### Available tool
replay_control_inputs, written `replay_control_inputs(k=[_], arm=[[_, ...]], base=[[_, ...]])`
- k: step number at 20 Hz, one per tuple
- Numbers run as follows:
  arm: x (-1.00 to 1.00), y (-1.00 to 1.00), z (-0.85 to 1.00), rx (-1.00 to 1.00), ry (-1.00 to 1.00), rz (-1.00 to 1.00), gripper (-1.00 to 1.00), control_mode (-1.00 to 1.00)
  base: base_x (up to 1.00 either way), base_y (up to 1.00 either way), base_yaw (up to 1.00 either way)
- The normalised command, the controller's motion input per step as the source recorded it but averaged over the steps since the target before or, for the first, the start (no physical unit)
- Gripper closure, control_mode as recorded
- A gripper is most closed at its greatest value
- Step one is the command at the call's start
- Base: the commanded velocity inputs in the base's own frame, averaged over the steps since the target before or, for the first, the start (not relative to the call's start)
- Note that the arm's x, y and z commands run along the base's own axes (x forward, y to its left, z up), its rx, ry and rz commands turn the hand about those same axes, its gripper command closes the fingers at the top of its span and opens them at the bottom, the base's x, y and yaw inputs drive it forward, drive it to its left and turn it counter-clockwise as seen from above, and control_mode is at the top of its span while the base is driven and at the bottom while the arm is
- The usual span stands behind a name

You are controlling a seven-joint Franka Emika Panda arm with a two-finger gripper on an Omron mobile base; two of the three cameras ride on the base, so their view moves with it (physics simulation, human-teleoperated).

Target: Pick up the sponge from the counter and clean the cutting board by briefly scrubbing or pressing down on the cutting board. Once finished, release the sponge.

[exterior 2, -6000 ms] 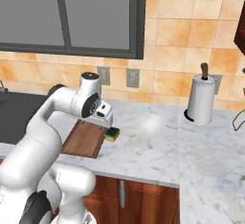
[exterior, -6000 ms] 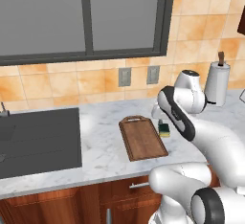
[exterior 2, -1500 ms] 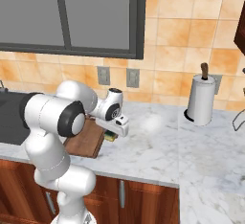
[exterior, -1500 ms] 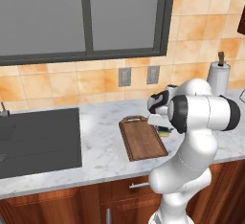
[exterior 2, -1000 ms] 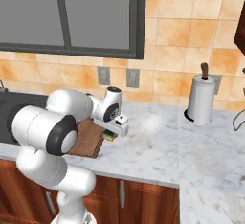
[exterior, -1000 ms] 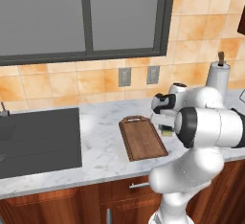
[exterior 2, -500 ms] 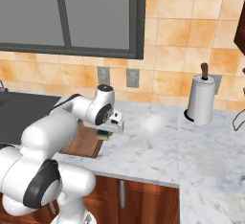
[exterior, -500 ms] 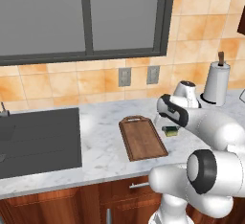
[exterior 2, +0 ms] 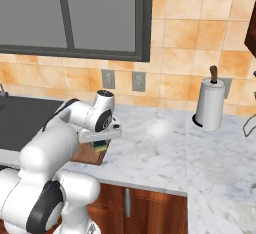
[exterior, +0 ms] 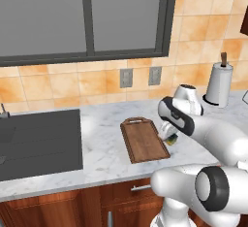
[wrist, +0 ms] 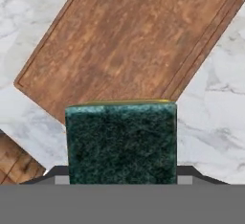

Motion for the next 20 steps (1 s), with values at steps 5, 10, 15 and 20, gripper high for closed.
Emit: replay_control_inputs(k=[5, 10, 15, 20], arm=[[-0.28, 0.23, 0.0, 0.0, 0.08, 0.59, 1.0, -1.0], [-0.04, 0.13, -0.01, 0.0, 0.1, 0.55, 1.0, -1.0], [0.0, 0.0, -0.17, 0.0, 0.03, 0.4, 1.0, -1.0], [0.0, 0.0, -0.33, 0.0, 0.01, 0.18, 1.0, -1.0]], base=[[0.0, 0.0, 0.0], [0.0, 0.0, 0.0], [0.0, 0.0, 0.0], [0.0, 0.0, 0.0]])
